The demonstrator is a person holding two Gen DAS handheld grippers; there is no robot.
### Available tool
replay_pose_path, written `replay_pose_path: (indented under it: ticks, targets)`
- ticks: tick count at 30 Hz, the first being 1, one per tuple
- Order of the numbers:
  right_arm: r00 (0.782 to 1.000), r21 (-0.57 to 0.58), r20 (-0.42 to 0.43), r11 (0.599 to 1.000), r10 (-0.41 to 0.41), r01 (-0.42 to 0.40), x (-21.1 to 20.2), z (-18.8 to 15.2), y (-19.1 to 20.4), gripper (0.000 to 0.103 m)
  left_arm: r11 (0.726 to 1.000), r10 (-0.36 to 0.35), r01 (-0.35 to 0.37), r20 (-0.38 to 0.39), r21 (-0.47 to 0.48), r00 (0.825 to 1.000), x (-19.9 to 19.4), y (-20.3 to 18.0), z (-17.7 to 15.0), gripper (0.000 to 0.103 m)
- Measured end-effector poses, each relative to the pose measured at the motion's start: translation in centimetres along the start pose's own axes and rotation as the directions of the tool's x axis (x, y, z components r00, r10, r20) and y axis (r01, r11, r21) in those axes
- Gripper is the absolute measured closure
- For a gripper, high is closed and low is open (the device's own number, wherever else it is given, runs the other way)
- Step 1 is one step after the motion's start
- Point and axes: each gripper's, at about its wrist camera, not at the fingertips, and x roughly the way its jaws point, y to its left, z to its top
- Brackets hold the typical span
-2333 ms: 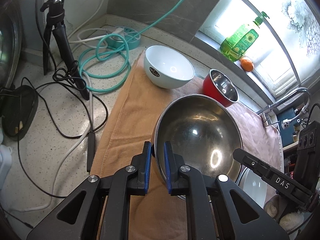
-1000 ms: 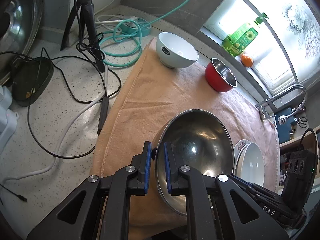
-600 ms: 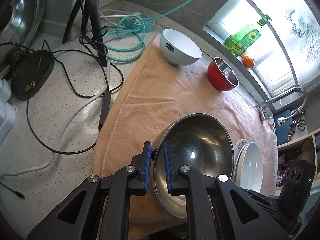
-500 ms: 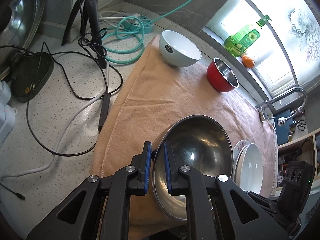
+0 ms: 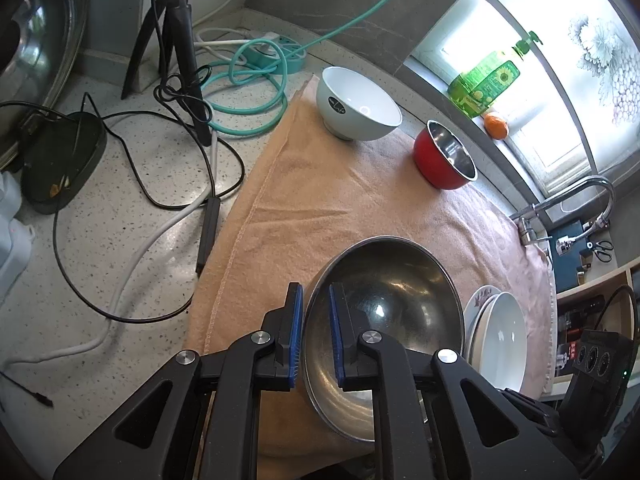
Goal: Organize plates and bowls
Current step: 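Lower the large steel bowl onto the towel and open both tools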
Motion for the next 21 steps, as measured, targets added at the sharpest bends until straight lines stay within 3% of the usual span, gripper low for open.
replay_pose_path:
  ticks: [21]
  targets:
    - [0.994,0.035,0.101,0.999,-0.038,0.034,-4.2,-0.1,-1.8,0.088,1.000,-0.025,0.026,0.069,-0.010,0.997,-2.9,0.0,0.3,0.091]
